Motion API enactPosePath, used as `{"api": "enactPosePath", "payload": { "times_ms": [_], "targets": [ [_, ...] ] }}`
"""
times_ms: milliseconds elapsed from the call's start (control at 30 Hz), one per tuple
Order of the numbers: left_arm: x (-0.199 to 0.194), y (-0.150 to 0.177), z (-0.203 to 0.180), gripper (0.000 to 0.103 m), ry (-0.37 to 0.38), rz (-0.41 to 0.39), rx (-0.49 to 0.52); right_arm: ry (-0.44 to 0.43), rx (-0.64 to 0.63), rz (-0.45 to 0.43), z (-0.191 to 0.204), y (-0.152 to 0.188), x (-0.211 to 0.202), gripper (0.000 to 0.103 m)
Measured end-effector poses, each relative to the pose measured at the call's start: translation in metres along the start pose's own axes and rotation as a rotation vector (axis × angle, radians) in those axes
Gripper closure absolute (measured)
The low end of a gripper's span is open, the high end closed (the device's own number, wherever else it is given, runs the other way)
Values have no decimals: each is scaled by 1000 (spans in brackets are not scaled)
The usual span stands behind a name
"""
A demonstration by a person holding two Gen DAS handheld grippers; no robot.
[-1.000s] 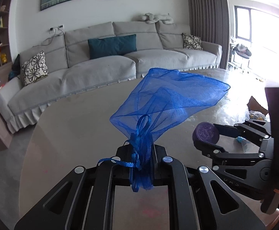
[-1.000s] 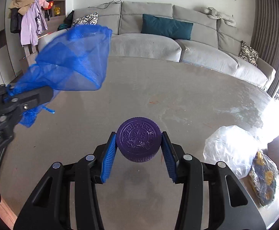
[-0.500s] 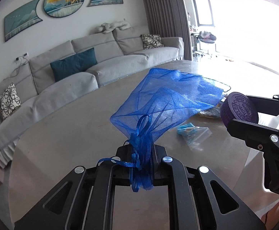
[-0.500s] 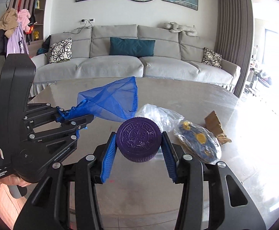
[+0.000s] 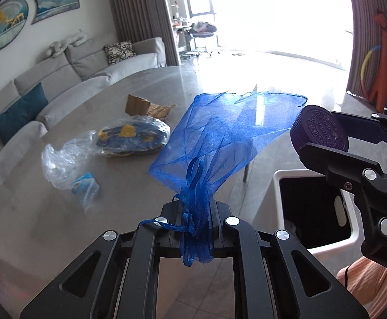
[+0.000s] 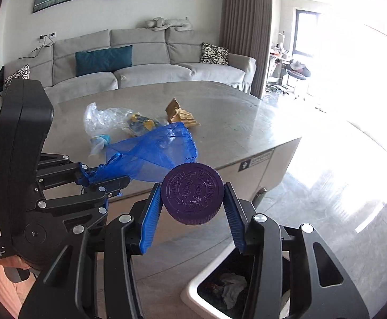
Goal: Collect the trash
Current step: 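Carry both items over the bin and open the left gripper to drop the mesh bag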
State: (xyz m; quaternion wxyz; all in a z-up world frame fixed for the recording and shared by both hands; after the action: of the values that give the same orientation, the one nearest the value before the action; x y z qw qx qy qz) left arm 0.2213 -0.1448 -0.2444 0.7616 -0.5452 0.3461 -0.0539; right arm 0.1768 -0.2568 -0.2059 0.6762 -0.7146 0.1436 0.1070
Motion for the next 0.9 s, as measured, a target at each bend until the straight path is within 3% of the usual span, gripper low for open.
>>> {"api": "enactPosePath", "payload": {
  "times_ms": [200, 433, 900],
  "targets": [
    [13, 2, -66, 90, 90, 30, 60, 126, 39, -6, -58, 24, -19, 56],
    [39, 26, -121, 90, 171, 114, 127, 208, 159, 8, -117, 58, -25, 56],
    [90, 65, -193, 87, 292, 267, 243, 309, 196, 103, -162, 98, -19, 56]
  ]
}}
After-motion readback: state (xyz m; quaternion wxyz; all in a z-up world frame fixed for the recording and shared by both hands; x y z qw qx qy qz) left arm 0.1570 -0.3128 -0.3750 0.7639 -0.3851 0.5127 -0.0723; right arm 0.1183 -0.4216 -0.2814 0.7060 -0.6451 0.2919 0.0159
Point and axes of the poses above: each gripper's, at about its wrist camera, not at the fingertips, and x roughly the way its jaws point, z to its left, y to its underside, the point moved 6 cm from there along x, roughly the way its jaws point, and after that the axes turned 14 degrees about -z, right-handed, at the moved point
